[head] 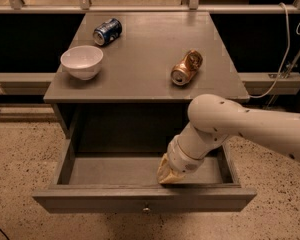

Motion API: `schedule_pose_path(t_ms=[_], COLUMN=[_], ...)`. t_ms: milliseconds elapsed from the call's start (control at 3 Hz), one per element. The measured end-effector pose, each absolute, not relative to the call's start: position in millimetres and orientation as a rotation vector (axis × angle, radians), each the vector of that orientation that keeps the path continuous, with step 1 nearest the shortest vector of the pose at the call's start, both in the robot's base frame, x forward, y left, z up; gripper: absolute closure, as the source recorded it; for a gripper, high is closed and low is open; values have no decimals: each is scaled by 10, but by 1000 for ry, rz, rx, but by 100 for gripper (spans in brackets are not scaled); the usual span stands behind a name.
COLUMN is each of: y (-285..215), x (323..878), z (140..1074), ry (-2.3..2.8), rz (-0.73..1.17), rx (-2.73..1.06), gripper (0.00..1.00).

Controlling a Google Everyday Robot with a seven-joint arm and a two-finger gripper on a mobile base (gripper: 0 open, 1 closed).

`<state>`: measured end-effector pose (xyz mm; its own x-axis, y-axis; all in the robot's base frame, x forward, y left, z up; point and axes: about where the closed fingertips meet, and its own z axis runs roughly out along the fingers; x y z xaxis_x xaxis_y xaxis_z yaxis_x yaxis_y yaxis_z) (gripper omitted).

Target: Open top drawer

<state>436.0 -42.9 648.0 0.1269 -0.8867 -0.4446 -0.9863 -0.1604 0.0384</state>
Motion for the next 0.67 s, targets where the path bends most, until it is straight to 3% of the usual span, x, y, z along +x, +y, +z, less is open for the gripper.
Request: schedule_pose_path(t_ms=[667], y=[-660], x=[3742], z=[6765], ry=[1800], rz=[679], rx=[-2207], gripper=[100])
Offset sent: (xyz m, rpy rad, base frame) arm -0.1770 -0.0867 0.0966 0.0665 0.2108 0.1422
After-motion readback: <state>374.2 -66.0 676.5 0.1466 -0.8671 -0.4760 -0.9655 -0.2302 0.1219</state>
